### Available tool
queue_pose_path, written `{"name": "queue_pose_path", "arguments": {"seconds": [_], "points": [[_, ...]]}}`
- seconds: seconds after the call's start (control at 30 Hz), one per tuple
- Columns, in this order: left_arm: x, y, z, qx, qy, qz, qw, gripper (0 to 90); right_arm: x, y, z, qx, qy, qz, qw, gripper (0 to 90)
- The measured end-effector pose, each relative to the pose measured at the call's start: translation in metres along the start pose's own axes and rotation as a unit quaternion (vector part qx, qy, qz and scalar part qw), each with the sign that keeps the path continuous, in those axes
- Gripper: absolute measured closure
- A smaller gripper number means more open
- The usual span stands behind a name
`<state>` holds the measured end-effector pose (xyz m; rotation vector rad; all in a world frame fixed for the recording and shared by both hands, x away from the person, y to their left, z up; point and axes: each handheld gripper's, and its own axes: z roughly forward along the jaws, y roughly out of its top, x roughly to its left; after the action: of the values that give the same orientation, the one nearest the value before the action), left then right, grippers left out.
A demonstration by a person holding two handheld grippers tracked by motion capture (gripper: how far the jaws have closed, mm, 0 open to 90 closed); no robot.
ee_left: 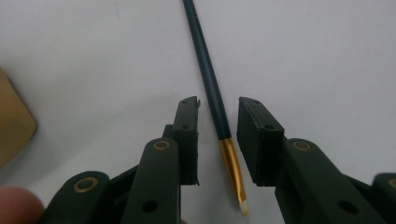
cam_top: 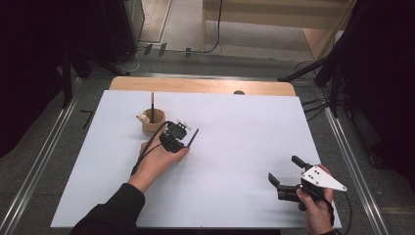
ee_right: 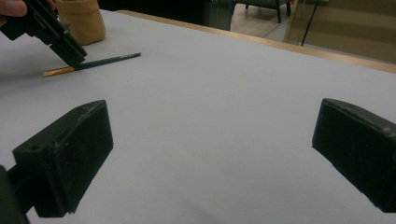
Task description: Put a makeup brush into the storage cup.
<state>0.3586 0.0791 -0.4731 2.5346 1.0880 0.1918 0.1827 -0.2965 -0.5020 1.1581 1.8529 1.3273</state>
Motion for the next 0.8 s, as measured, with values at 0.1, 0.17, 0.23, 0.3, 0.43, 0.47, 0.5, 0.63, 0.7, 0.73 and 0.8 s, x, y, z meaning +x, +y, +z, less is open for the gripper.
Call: {"name": "queue_pose_path", "arguments": {"seconds": [0.1,0.17,0.23,0.3,0.43,0.47,0.5,0.63,0.7,0.73,0.8], "points": [[-0.0023,0.0010,0.0017,0.008,0.000,0.005,1.0000,72.9,-0.0004,0.0000,0.0001,-0.001,0.001,0.000,1.0000,0.0],[-0.0031,0.0015,0.0031,0.012,0.001,0.005,0.9999,73.9,-0.0004,-0.0001,0.0000,0.000,0.000,0.000,1.0000,0.0],[-0.0036,0.0018,0.0050,0.019,0.004,0.006,0.9998,76.3,-0.0003,0.0000,0.0000,0.000,0.000,0.000,1.0000,0.0],[-0.0055,0.0021,0.0062,0.016,0.010,0.007,0.9998,76.5,0.0000,0.0000,0.0001,0.000,0.000,0.000,1.0000,0.0],[-0.0066,0.0023,0.0067,0.017,0.016,0.007,0.9997,79.3,-0.0003,-0.0001,0.0003,0.000,0.000,0.001,1.0000,0.0],[-0.0059,0.0024,0.0068,0.017,0.015,0.006,0.9997,80.3,-0.0003,-0.0001,0.0003,0.000,-0.001,0.001,1.0000,0.0],[-0.0053,0.0023,0.0068,0.017,0.014,0.006,0.9997,81.4,-0.0002,0.0000,0.0003,0.000,-0.001,0.002,1.0000,0.0],[-0.0058,0.0008,0.0066,0.014,0.016,0.012,0.9997,84.4,0.0002,0.0001,0.0006,0.001,0.000,0.001,1.0000,0.0],[-0.0065,-0.0003,0.0065,0.010,0.018,0.016,0.9997,84.6,0.0004,0.0001,0.0009,0.001,0.000,0.000,1.0000,0.0],[-0.0057,-0.0009,0.0063,0.008,0.017,0.016,0.9997,84.7,0.0004,0.0000,0.0010,0.001,0.000,0.000,1.0000,0.0],[-0.0045,-0.0021,0.0062,0.003,0.011,0.013,0.9999,84.8,0.0005,-0.0002,0.0014,0.001,0.000,0.000,1.0000,0.0]]}}
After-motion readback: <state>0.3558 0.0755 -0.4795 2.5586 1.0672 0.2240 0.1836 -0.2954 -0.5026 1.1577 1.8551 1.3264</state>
